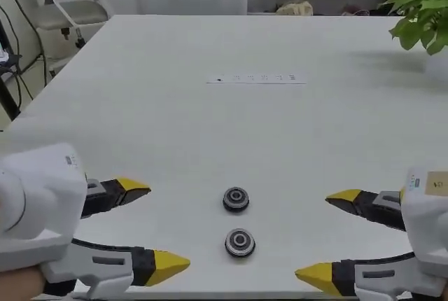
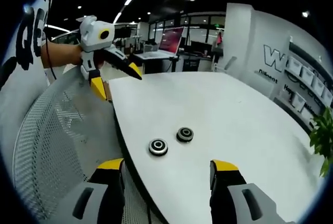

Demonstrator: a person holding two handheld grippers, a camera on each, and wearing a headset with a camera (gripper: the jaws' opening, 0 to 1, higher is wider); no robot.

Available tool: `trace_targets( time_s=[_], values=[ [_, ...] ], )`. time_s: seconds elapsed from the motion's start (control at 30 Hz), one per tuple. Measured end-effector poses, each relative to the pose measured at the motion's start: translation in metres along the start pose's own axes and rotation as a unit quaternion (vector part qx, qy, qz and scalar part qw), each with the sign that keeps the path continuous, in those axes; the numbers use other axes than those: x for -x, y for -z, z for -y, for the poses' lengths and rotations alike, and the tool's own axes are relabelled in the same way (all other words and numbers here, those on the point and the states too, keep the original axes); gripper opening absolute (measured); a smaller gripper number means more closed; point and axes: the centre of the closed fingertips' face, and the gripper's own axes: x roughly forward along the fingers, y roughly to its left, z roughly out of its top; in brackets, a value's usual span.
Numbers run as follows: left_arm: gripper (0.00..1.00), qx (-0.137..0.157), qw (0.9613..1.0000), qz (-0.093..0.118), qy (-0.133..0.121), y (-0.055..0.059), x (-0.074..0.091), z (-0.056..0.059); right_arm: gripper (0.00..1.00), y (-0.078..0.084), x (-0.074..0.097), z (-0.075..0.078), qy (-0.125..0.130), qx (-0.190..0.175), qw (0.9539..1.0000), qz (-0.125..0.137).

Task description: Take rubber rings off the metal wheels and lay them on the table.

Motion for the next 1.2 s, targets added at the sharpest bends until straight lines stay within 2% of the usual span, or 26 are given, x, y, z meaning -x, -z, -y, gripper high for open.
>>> trace_targets(
  time_s=[0.17,0.27,0.43,0.63,0.97,1.2],
  values=[
    [0.63,-0.009,0.9999,-0.002,0.008,-0.004,-0.004,-0.003,0.64,-0.011,-0.007,0.008,-0.003,0.001,1.0000,0.009],
    [0.63,-0.010,0.9998,-0.006,0.015,-0.004,-0.007,-0.003,0.63,-0.012,-0.012,0.011,-0.003,0.018,0.9998,0.003],
    [0.63,-0.014,0.9995,-0.014,0.024,-0.002,-0.013,-0.004,0.63,-0.011,-0.016,0.013,-0.014,0.024,0.9996,0.000],
    [0.63,-0.009,0.9994,-0.012,0.031,-0.005,-0.019,-0.008,0.63,-0.007,-0.022,0.020,-0.025,0.015,0.9996,0.002],
    [0.62,-0.009,0.9985,-0.025,0.049,-0.002,-0.033,-0.010,0.62,-0.006,-0.033,0.022,-0.052,0.003,0.9986,0.011],
    [0.61,-0.011,0.9975,-0.032,0.062,-0.002,-0.042,-0.009,0.60,0.000,-0.041,0.022,-0.065,0.017,0.9978,-0.002]
  ],
)
